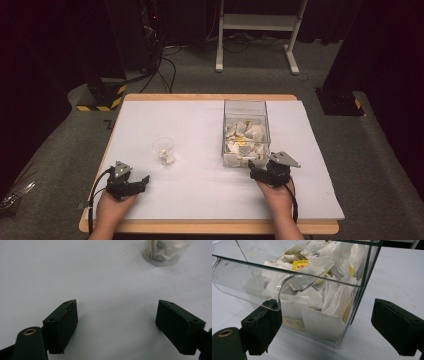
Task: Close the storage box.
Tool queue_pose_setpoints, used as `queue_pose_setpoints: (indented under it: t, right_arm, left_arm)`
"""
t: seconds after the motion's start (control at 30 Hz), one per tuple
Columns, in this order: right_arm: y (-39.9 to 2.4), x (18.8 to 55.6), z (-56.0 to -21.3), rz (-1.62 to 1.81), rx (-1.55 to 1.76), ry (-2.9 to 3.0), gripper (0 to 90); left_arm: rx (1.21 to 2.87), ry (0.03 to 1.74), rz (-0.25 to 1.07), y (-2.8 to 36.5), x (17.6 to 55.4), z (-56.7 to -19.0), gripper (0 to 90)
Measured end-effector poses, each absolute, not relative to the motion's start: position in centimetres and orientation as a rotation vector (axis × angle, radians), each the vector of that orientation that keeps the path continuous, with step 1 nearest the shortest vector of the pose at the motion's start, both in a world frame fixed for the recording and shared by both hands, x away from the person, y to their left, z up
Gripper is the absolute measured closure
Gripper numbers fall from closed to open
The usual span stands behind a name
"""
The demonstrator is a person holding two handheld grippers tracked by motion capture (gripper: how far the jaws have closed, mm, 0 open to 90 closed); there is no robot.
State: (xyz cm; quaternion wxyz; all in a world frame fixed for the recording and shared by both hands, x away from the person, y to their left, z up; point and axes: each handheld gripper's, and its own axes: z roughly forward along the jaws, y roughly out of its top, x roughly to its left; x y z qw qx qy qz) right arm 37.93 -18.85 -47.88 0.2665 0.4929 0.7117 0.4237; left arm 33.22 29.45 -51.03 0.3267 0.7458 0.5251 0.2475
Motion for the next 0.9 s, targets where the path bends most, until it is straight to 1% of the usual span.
queue_pose_setpoints:
  t: [0.9]
  right_arm:
    - [-19.5,40.7,-47.8,1.121,1.356,1.889,12.0]
  left_arm:
    - [1.95,1.378,0.632,29.6,33.3,-51.0,18.7]
